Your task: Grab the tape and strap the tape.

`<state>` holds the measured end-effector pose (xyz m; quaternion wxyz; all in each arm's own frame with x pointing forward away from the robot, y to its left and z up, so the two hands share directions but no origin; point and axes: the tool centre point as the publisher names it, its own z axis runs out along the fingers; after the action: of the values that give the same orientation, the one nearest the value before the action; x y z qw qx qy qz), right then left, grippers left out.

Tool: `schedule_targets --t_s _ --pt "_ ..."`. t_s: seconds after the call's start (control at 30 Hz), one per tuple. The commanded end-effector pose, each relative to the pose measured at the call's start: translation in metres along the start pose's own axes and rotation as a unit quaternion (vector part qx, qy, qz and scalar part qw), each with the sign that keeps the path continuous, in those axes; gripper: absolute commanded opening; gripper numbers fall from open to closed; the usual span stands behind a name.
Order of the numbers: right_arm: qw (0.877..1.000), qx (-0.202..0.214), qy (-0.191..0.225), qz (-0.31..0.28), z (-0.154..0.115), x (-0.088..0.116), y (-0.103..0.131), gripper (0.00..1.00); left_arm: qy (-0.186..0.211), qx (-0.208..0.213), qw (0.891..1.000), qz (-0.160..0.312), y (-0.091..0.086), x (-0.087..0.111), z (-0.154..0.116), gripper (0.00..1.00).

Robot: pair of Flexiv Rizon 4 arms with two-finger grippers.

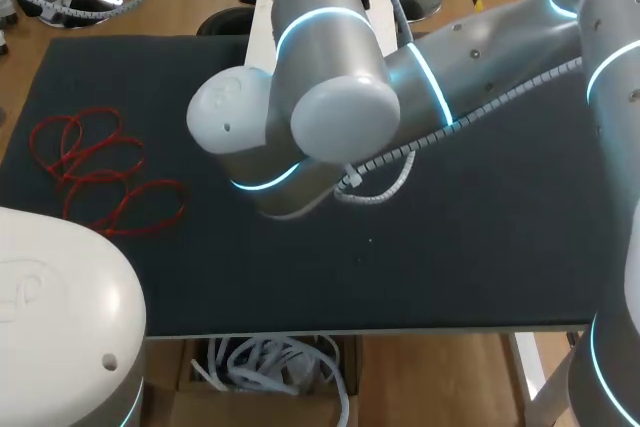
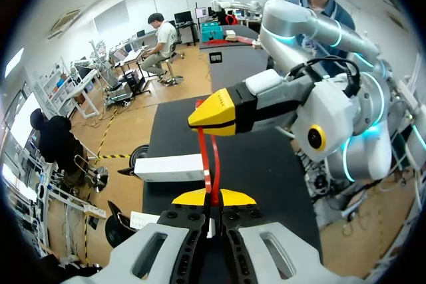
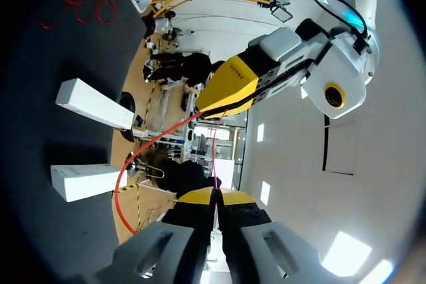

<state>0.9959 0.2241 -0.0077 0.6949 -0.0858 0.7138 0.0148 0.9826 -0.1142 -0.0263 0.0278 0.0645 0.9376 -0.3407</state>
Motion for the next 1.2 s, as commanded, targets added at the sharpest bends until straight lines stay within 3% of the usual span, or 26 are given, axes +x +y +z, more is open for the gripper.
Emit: schedule_targets --t_s 0.03,1.2 --pt "1.0 -0.001 0.004 -0.002 -0.0022 -0.0006 0.0 0.0 0.001 -0.002 1.0 -0.001 -0.0007 -0.0001 -0.0008 0.0" --pt "1.0 -0.002 0.004 -0.004 -0.0028 -0.0023 0.0009 0.0 0.001 -0.002 1.0 -0.001 -0.0007 -0.0001 -0.0008 0.0"
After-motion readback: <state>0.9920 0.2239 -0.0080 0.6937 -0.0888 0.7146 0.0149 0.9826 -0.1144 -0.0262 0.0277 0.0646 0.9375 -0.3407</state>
